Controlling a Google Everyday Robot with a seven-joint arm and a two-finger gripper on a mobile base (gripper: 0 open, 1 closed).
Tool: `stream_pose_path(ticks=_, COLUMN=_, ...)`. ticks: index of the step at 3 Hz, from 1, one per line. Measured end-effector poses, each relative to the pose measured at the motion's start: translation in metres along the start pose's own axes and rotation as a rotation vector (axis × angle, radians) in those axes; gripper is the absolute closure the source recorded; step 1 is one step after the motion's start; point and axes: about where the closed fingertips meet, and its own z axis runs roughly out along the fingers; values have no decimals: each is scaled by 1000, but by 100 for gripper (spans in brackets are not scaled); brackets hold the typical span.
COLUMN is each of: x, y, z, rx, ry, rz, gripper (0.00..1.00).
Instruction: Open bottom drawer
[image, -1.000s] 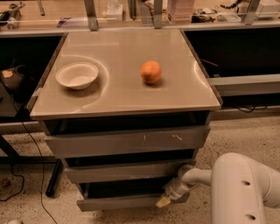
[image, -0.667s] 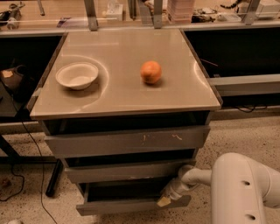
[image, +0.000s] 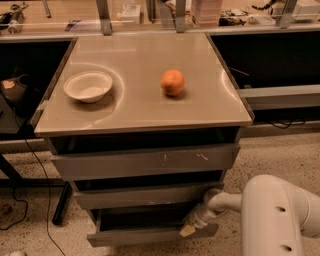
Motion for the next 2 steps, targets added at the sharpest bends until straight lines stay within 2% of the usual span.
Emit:
stream_pose_path(ticks=1, x=9, y=21, z=-4, rx=-6, ry=-1, rz=29, gripper=100)
stream_pose_path(ticks=2, x=9, y=21, z=-3, rx=-6, ry=-1, rz=29, gripper=100)
